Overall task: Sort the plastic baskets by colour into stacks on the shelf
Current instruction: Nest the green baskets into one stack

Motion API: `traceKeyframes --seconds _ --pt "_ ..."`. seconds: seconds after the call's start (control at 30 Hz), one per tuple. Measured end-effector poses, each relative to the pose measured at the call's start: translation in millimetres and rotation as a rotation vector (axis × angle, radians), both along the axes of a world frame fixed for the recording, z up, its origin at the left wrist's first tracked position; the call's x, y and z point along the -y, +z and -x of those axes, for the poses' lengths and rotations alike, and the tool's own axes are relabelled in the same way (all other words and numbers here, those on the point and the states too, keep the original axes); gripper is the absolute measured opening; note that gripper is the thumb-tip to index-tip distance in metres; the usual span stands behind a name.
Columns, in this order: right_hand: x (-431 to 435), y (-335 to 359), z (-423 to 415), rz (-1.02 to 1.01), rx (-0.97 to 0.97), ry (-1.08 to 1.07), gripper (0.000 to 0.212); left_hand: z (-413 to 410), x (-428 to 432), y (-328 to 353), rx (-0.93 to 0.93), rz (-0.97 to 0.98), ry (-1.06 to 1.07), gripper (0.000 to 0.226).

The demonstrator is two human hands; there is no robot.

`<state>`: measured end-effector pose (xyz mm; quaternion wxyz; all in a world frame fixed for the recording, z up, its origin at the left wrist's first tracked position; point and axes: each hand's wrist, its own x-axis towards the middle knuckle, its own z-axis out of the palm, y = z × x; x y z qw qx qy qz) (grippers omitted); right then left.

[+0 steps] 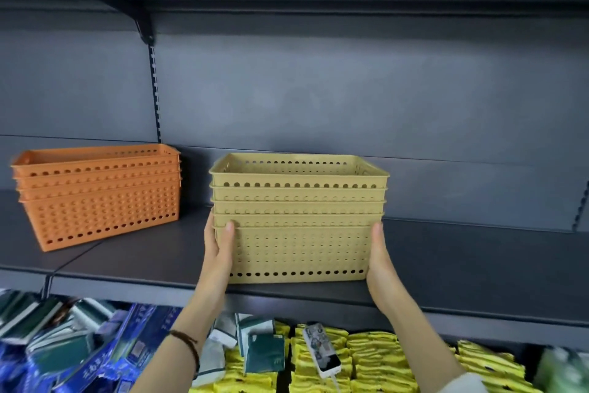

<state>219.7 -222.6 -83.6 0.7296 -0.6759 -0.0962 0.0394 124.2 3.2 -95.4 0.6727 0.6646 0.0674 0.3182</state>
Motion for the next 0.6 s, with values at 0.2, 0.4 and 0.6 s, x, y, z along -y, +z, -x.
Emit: traceKeyframes --seconds 0.2,0.4,0.6 --pt "-0.4 5.0 18.5 0.013 0.036 -0.011 0.063 19.8 -1.4 2.1 -0.047 0.074 0.028 0.091" --pt "-18.7 40.0 43.6 -0.012 0.066 0.006 0.08 49.3 -14.7 35.6 -0.023 0.174 0.063 0.039" --pt "-62.1 78.6 102.8 -0.115 0.267 0.088 0.051 119.5 -48.7 85.4 0.119 0.122 0.162 0.045"
